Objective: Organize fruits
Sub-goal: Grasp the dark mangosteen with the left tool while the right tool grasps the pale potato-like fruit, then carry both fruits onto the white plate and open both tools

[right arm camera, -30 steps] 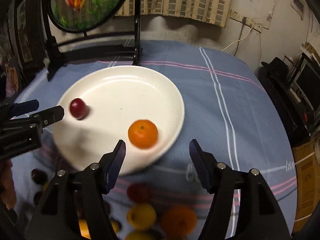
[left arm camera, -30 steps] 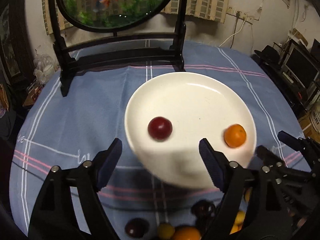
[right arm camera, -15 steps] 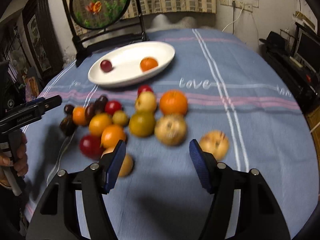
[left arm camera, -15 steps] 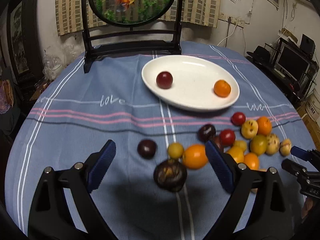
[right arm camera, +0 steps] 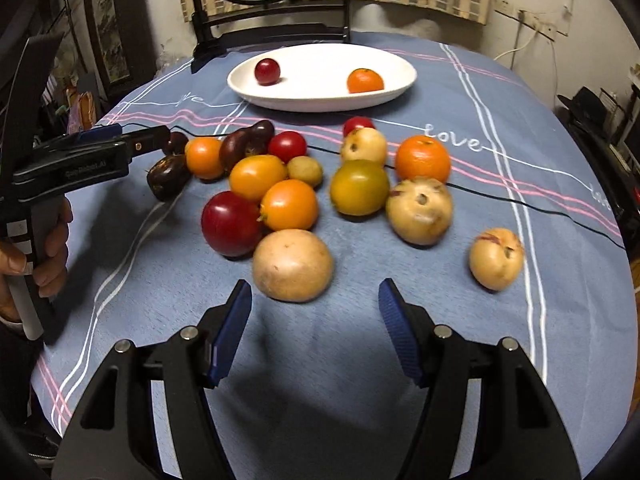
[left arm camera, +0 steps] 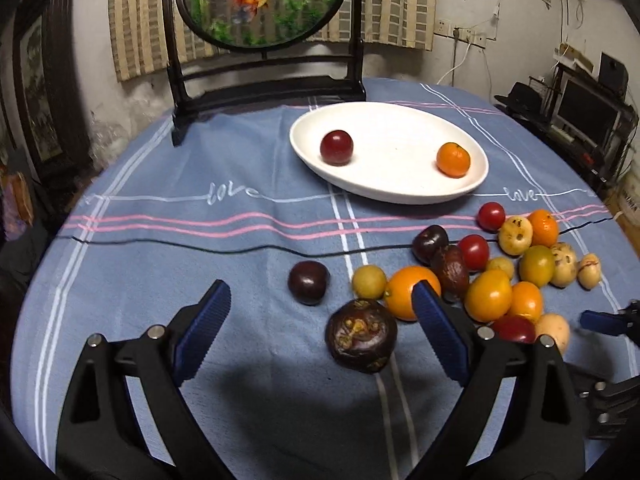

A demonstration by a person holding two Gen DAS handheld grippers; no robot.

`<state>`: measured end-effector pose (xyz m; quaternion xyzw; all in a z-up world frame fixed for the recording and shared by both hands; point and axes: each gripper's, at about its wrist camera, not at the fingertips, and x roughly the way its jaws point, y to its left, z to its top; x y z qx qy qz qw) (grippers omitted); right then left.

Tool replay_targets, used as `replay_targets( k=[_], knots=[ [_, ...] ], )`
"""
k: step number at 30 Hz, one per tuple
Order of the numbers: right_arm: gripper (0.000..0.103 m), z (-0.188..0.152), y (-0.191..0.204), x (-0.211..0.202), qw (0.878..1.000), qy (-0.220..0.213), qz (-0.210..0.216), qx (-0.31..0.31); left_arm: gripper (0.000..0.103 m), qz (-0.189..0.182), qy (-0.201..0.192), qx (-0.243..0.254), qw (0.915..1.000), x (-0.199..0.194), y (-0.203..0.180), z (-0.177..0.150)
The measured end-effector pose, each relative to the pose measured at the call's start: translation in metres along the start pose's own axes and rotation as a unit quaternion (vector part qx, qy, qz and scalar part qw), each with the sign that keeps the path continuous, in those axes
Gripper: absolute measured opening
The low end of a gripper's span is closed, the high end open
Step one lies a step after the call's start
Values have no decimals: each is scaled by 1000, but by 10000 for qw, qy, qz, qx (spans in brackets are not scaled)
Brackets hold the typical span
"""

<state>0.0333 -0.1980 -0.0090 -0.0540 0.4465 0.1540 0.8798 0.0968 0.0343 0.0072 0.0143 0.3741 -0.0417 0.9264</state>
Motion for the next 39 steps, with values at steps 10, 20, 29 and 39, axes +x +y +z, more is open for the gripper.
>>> replay_targets(
  k=[10, 20, 29, 39],
  knots=[
    [47, 11, 15, 24, 9993, 201, -130, -294, 94, -211, 262, -77, 9994, 9, -2, -3],
    [46, 7, -15, -4, 9993, -242, -26, 284, 94, -422, 652, 203, 9968, 10, -18, -14],
    [46, 0, -27, -19, 9979, -399, 176, 472, 80, -291, 806, 310, 9958, 22, -25, -24],
    [46, -2, -24, -27, 9976, -448, 241, 460, 46, -202, 982, 328, 9944, 35, -30, -21]
  ],
)
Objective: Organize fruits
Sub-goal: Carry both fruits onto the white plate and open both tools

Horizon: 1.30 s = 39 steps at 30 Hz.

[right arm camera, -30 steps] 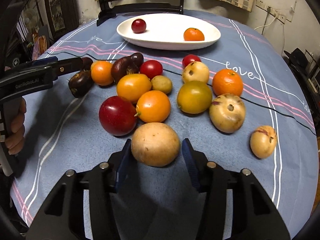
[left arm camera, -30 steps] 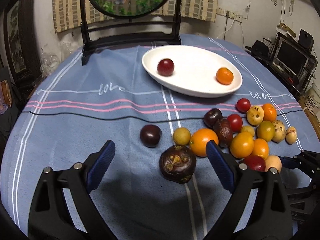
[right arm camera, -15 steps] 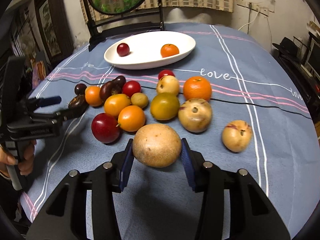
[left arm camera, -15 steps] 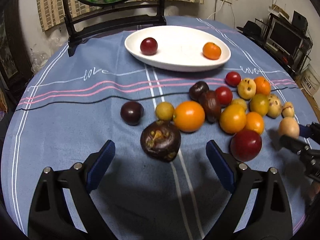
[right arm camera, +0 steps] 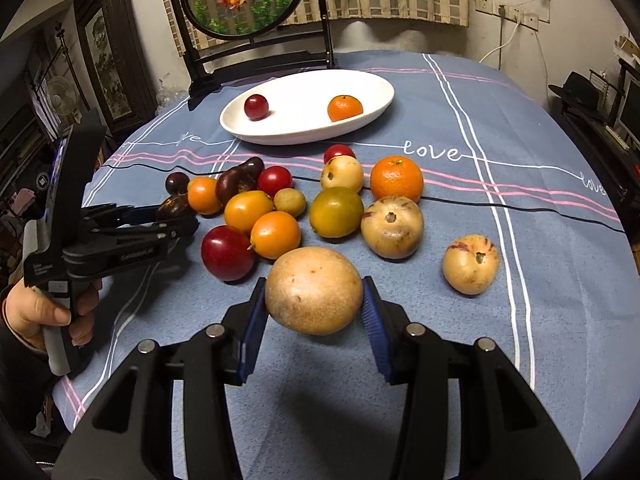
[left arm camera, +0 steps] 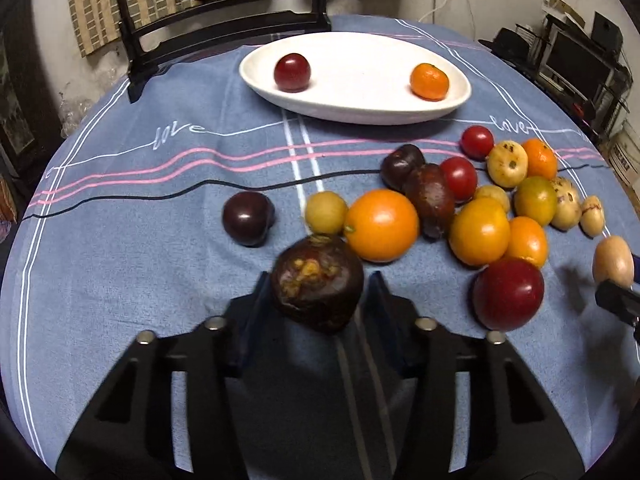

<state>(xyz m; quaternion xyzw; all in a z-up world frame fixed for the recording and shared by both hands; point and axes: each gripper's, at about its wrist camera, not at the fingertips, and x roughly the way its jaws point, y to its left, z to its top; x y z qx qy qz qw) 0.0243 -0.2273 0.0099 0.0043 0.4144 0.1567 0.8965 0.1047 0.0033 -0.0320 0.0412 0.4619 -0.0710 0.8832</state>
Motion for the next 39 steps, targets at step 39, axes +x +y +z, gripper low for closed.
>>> replay_targets(
  k=[39],
  knots=[
    [47, 237, -31, 171, 9976, 410, -275, 495, 46, -78, -165, -293, 9994, 80, -5, 203]
  ],
)
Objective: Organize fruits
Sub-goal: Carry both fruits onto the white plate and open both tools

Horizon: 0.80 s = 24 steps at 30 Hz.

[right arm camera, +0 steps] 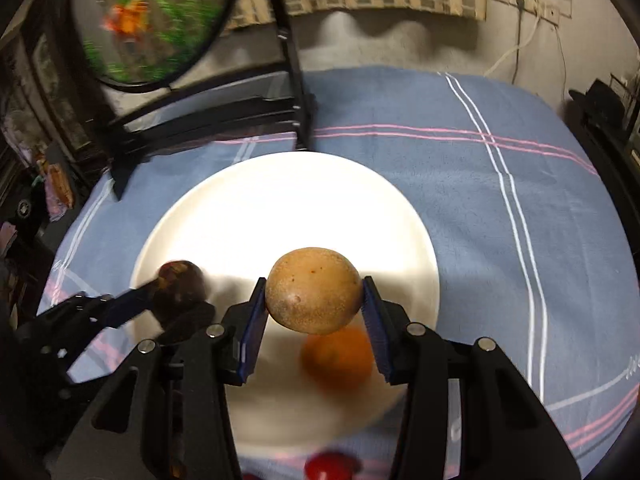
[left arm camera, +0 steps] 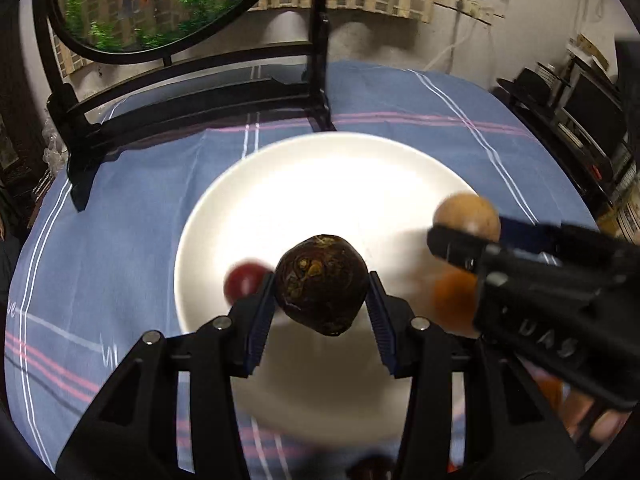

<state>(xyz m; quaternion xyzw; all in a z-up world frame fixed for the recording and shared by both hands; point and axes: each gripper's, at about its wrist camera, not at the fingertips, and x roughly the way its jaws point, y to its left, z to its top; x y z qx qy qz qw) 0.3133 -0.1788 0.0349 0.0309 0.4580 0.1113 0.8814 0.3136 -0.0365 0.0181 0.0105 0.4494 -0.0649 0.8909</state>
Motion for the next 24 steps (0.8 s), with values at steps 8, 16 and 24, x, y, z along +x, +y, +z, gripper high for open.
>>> replay_targets(
  k=[8, 16, 24],
  knots=[
    [60, 27, -24, 45, 9980, 363, 142, 489, 49, 365, 230, -262, 9987, 50, 13, 33],
    [69, 22, -30, 10, 9985, -38, 244, 483, 77, 614, -216, -243, 9976, 14, 20, 33],
    [69, -39, -47, -68, 9976, -271, 534, 334, 87, 504, -552, -323, 9967, -60, 34, -1]
  ],
)
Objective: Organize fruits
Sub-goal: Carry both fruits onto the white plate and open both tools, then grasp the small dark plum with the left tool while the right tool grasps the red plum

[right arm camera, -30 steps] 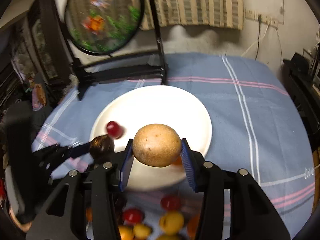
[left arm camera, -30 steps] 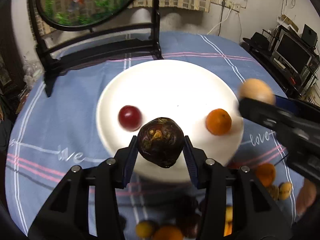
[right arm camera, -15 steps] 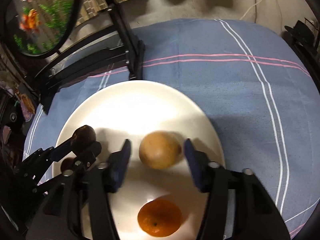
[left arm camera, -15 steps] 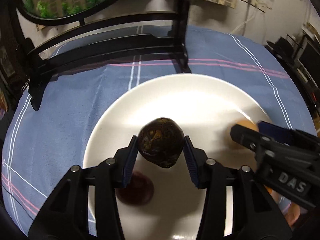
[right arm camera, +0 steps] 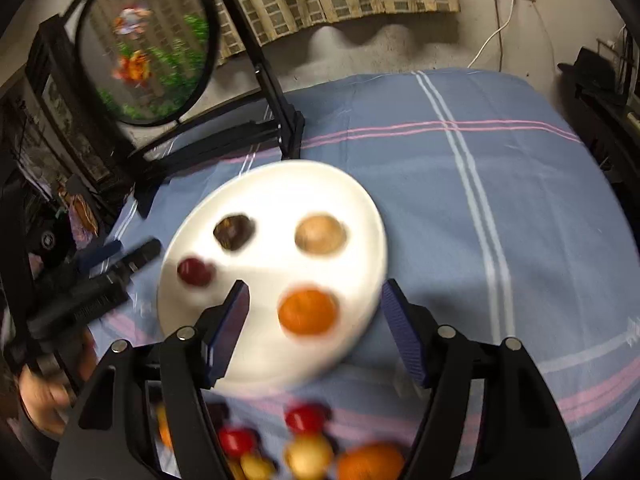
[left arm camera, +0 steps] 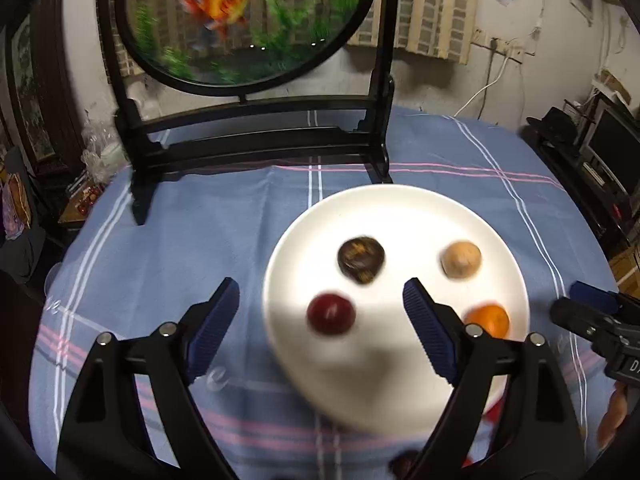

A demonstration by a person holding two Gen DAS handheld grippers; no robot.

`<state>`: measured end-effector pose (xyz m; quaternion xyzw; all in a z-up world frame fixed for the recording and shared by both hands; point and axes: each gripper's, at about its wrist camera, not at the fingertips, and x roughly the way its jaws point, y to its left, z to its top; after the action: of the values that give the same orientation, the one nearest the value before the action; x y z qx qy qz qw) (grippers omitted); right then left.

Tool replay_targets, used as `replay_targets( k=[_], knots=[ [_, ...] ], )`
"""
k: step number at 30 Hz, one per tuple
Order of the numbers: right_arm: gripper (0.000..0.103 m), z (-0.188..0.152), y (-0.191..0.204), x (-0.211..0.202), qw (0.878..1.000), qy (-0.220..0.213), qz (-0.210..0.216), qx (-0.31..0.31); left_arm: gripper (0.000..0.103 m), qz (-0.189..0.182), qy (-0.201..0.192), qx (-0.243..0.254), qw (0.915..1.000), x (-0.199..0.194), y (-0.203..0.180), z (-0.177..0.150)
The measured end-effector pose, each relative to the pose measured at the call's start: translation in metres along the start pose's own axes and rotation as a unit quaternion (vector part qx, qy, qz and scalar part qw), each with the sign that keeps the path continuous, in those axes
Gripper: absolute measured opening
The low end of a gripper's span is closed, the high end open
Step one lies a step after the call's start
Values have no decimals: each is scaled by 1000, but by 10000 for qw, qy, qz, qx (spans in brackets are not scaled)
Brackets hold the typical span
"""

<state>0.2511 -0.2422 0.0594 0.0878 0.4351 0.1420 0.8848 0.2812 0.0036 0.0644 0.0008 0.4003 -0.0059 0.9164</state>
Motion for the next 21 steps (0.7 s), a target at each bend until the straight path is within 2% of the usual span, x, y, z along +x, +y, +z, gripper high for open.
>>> replay_targets(
  k=[6, 11, 16, 21],
  knots=[
    [69, -69, -9, -48, 9999, -105, 27, 77, 91, 19, -301, 149, 9994, -55, 5, -55],
    [69, -123, -8, -69, 9993, -169, 252, 236, 91, 49, -299, 420, 9987, -81, 0, -105],
    [69, -162, 10, -74, 9995, -19, 306, 52, 92, 44, -225, 734, 9970, -96, -9, -147],
    [69, -186, 25, -80, 9987, 58, 496, -20, 94, 43, -222, 765, 9968, -102, -7, -170]
  ],
)
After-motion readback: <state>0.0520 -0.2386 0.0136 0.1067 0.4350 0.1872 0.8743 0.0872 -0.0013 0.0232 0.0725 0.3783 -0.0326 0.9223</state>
